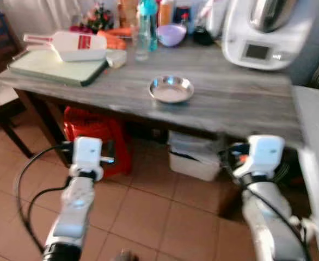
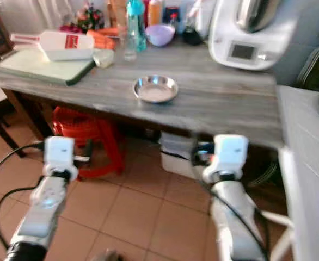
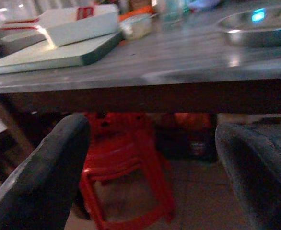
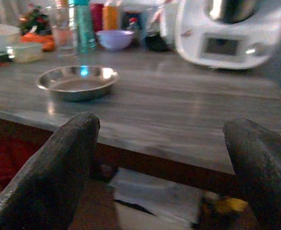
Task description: Setting the table
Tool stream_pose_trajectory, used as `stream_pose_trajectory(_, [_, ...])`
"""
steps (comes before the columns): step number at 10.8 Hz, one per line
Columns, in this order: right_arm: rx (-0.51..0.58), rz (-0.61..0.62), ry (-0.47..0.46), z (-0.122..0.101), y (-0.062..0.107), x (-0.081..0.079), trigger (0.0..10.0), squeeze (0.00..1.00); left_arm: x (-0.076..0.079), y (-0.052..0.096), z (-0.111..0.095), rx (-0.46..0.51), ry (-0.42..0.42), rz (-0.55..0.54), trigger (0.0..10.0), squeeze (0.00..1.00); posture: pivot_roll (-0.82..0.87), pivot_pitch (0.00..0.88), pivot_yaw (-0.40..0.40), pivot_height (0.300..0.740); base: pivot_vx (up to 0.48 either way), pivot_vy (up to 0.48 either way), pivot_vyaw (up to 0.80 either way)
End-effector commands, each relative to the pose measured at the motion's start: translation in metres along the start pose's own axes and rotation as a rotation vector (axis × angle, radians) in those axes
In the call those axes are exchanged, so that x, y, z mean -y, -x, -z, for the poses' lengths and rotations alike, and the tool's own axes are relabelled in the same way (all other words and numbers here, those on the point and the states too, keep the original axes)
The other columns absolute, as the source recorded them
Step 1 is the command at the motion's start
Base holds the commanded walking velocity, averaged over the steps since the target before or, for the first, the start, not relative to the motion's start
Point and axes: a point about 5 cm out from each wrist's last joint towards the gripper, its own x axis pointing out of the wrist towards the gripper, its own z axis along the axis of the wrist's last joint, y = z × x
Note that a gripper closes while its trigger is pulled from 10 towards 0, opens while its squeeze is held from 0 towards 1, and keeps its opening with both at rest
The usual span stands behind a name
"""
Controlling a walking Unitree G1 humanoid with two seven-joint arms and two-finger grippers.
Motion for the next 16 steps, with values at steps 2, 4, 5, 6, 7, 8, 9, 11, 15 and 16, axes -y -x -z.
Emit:
stream_pose_trajectory(2, [0.010,-0.017,-0.019,-0.003,-0.002,-0.006,10.0,0.00,-0.005,-0.001,-0.001,0.004,-0.013,-0.016,10.0,0.00,0.07,0.079,-0.018,0.740,-0.296,0.000,0.00])
stream_pose_trajectory(4, [0.010,-0.010,-0.016,-0.004,0.000,-0.004,10.0,0.00,-0.004,0.002,0.001,0.002,-0.010,-0.001,10.0,0.00,0.07,0.081,-0.017,0.740,-0.281,0.000,0.00])
stream_pose_trajectory(5, [0.007,-0.006,-0.015,-0.003,0.000,-0.003,10.0,0.00,0.000,0.005,0.000,0.015,0.039,0.066,10.0,0.00,0.07,0.084,-0.017,0.740,0.000,0.000,0.00])
stream_pose_trajectory(6, [0.008,-0.008,-0.015,-0.003,0.000,-0.004,10.0,0.00,0.002,0.006,-0.001,0.016,0.060,0.084,10.0,0.00,0.07,0.084,-0.017,0.740,0.000,0.000,0.00])
stream_pose_trajectory(7, [0.010,-0.011,-0.015,-0.004,-0.001,-0.005,10.0,0.00,0.005,0.006,-0.004,0.040,0.075,0.118,10.0,0.00,0.07,0.084,-0.017,0.740,0.000,0.000,0.00])
stream_pose_trajectory(8, [0.015,-0.011,-0.011,-0.005,-0.003,-0.005,10.0,0.00,0.005,0.005,-0.005,0.043,0.068,0.123,10.0,0.00,0.07,0.082,-0.020,0.740,0.000,0.000,0.00])
stream_pose_trajectory(9, [0.016,-0.011,-0.009,-0.005,-0.003,-0.004,10.0,0.00,0.005,0.005,-0.006,0.042,0.069,0.137,10.0,0.00,0.07,0.081,-0.020,0.740,0.000,0.000,0.00])
stream_pose_trajectory(11, [0.017,-0.009,-0.007,-0.004,-0.002,-0.006,10.0,0.00,0.008,0.005,-0.006,0.038,0.078,0.155,10.0,0.00,0.07,0.079,-0.019,0.740,0.000,0.000,0.00])
stream_pose_trajectory(15, [0.026,-0.007,-0.005,-0.006,-0.005,-0.006,10.0,0.00,0.011,0.003,-0.008,0.038,0.088,0.179,10.0,0.00,0.07,0.074,-0.016,0.740,0.000,-0.201,0.00])
stream_pose_trajectory(16, [0.028,-0.009,-0.006,-0.007,-0.005,-0.006,10.0,0.00,0.012,0.003,-0.007,0.036,0.089,0.183,10.0,0.00,0.07,0.074,-0.016,0.740,0.000,-0.326,0.00])
